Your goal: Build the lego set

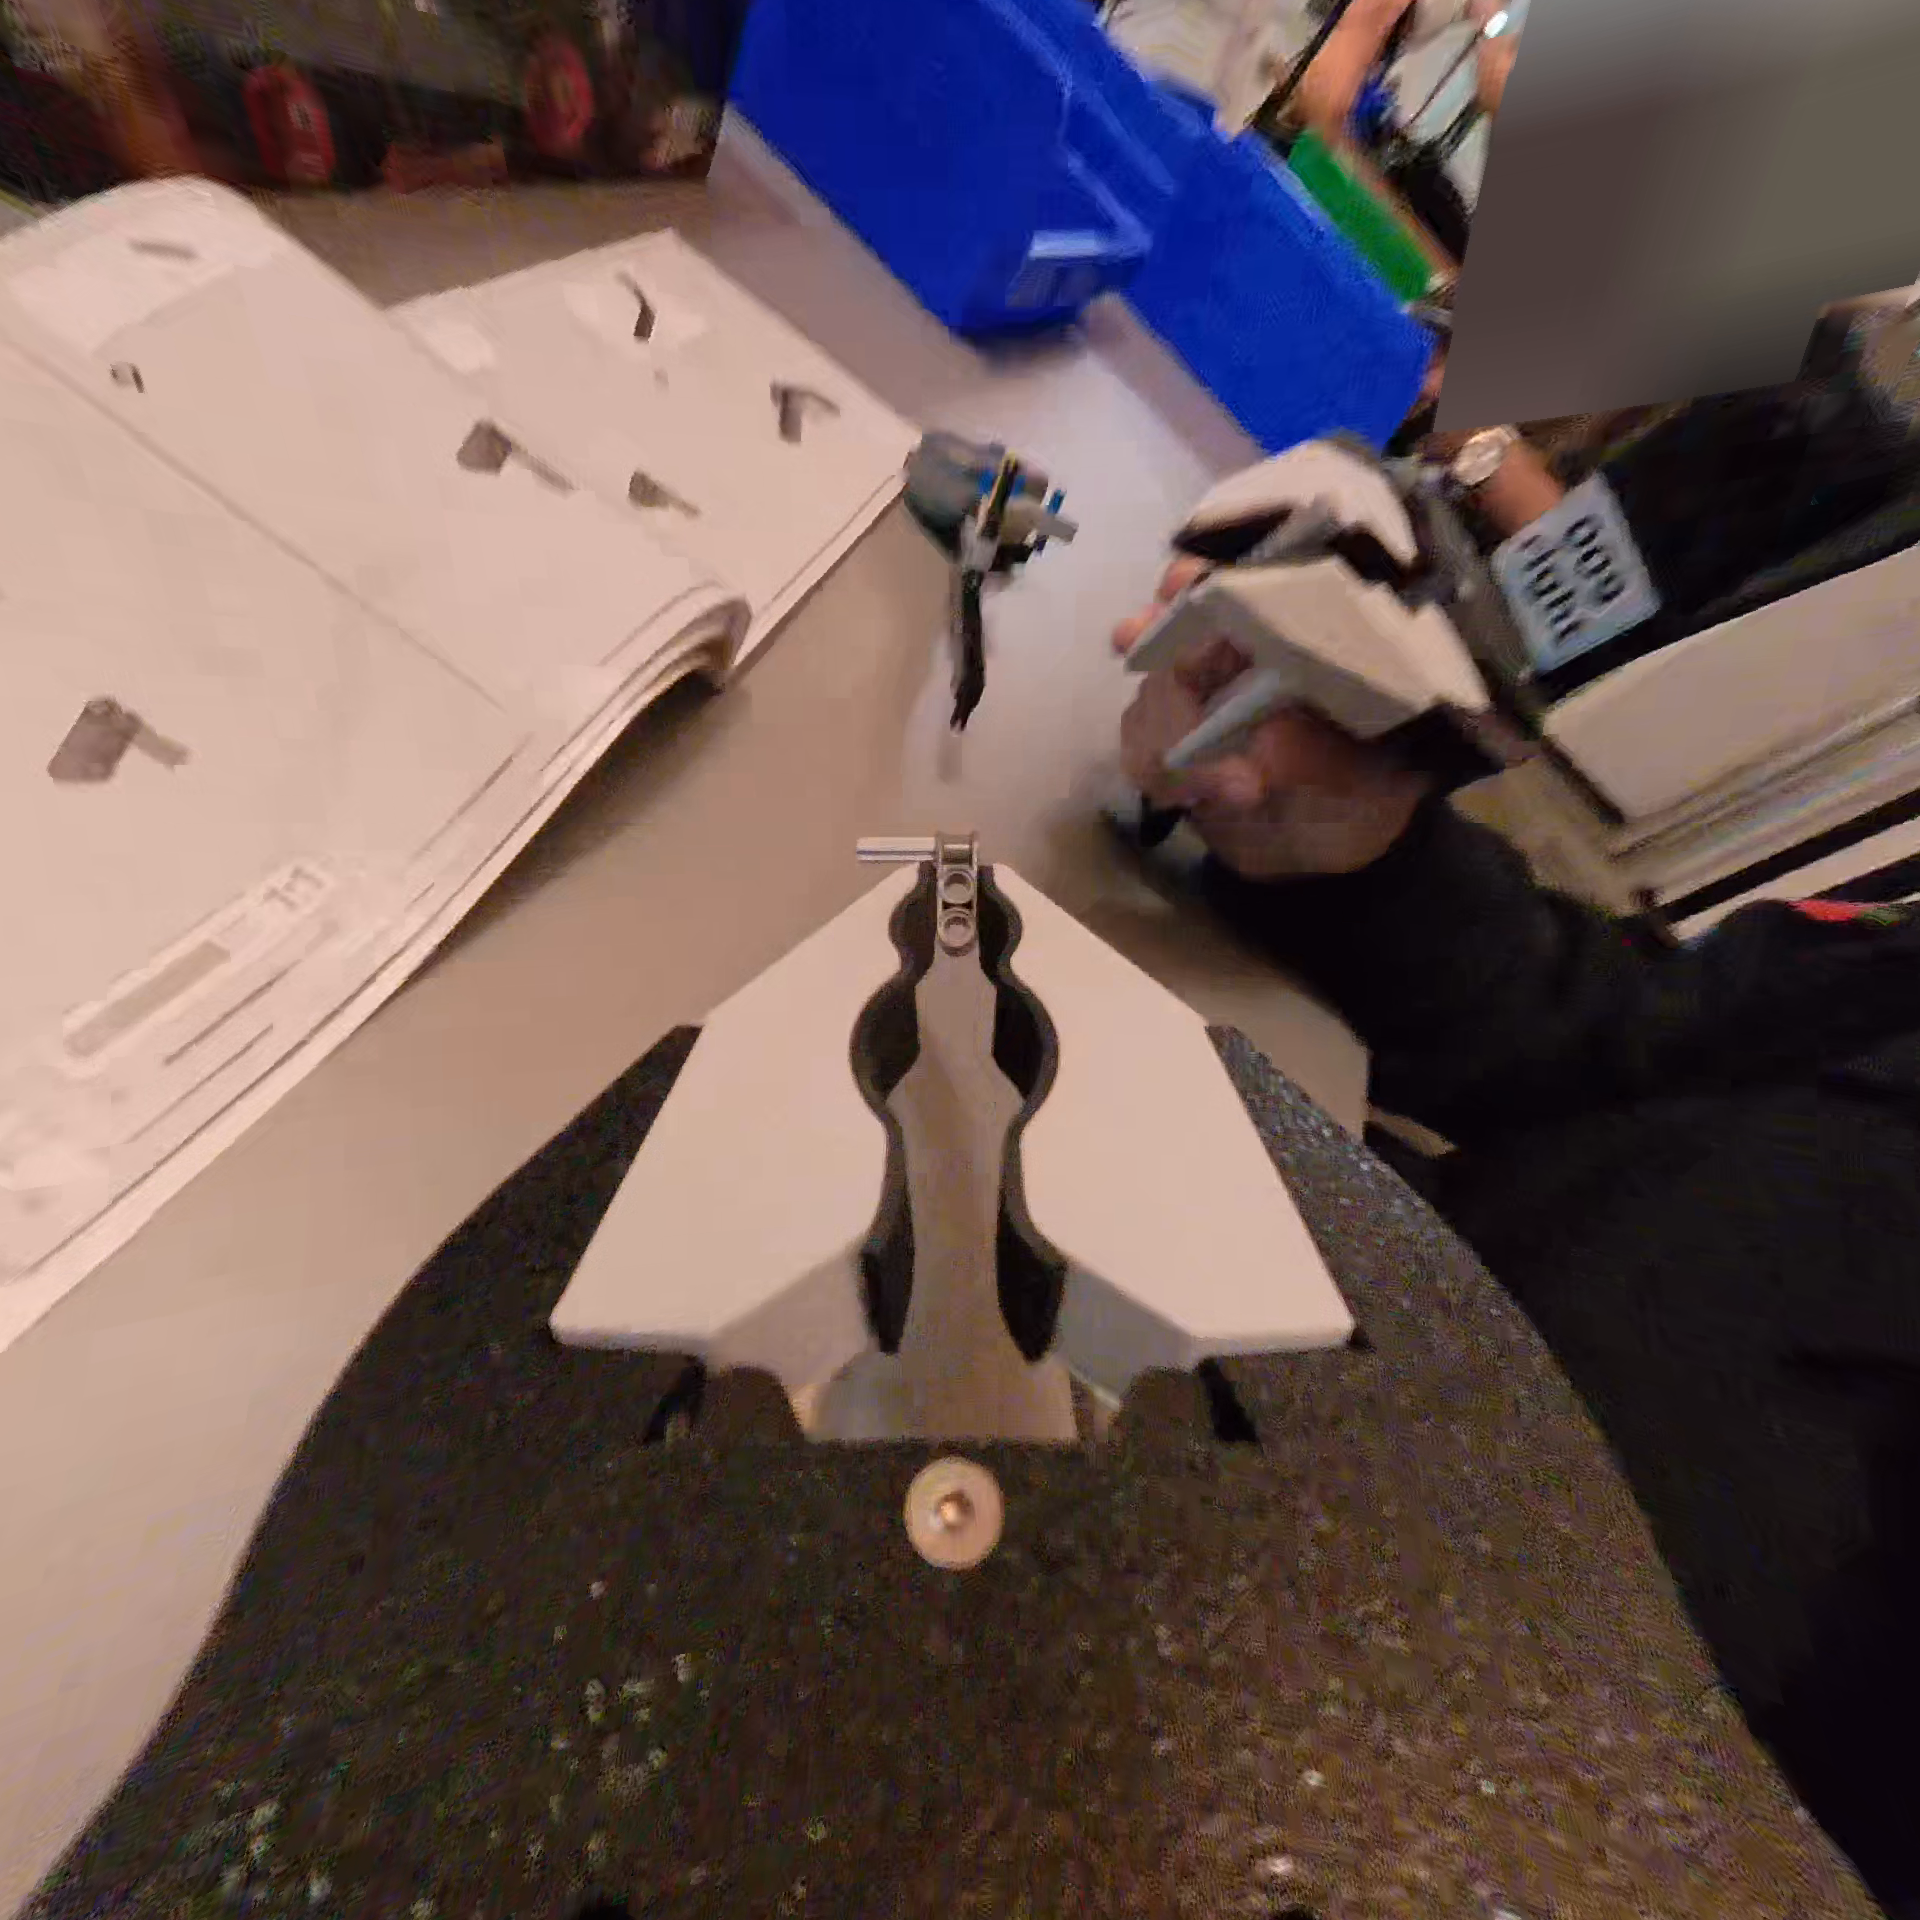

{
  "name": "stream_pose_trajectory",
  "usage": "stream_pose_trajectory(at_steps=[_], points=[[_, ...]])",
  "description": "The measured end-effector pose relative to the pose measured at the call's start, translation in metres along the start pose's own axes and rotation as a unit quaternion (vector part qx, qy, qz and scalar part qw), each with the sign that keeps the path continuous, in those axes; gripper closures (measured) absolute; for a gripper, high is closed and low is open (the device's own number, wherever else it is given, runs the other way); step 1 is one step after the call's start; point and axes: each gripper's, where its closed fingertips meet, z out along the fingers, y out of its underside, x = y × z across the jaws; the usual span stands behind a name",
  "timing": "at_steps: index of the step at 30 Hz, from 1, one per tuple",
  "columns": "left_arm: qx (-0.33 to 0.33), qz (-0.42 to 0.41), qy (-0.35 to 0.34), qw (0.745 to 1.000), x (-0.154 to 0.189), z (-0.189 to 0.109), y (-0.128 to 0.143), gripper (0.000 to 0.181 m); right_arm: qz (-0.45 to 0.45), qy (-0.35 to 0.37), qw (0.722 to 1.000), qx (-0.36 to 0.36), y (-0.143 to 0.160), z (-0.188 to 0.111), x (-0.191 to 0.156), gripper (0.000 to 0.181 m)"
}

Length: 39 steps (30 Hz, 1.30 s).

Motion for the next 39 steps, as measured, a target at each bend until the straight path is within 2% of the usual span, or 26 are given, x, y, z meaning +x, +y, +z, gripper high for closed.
stream_pose_trajectory(at_steps=[3, 5, 9, 11, 14, 20, 31, 39], points=[[0.04, -0.04, 0.115, 0.992, 0.019, -0.015, -0.033, 0.176, -0.048, 0.025, 0.998, -0.023, 0.005, 0.002, 0.001, 0.178], [0.044, -0.077, 0.212, 0.973, 0.04, -0.026, -0.048, 0.176, -0.074, 0.036, 0.996, -0.033, 0.008, 0.004, 0.0, 0.177], [-0.007, -0.108, 0.342, 0.933, 0.072, -0.038, -0.047, 0.176, -0.134, 0.033, 0.989, -0.047, 0.012, 0.008, -0.009, 0.177], [-0.028, -0.116, 0.367, 0.922, 0.08, -0.04, -0.044, 0.176, -0.153, 0.038, 0.986, -0.052, 0.013, 0.009, -0.01, 0.178], [-0.039, -0.126, 0.37, 0.92, 0.081, -0.039, -0.044, 0.176, -0.186, 0.039, 0.98, -0.061, 0.014, 0.012, -0.016, 0.178], [-0.038, -0.113, 0.349, 0.929, 0.077, -0.032, -0.035, 0.176, -0.213, 0.023, 0.975, -0.067, 0.016, 0.017, -0.029, 0.177], [-0.021, -0.116, 0.346, 0.931, 0.066, -0.029, -0.028, 0.176, -0.203, 0.007, 0.976, -0.081, 0.022, 0.018, -0.031, 0.177], [-0.014, -0.106, 0.316, 0.943, 0.056, -0.027, -0.022, 0.176, -0.237, 0.012, 0.964, -0.119, 0.032, 0.019, -0.03, 0.178]])
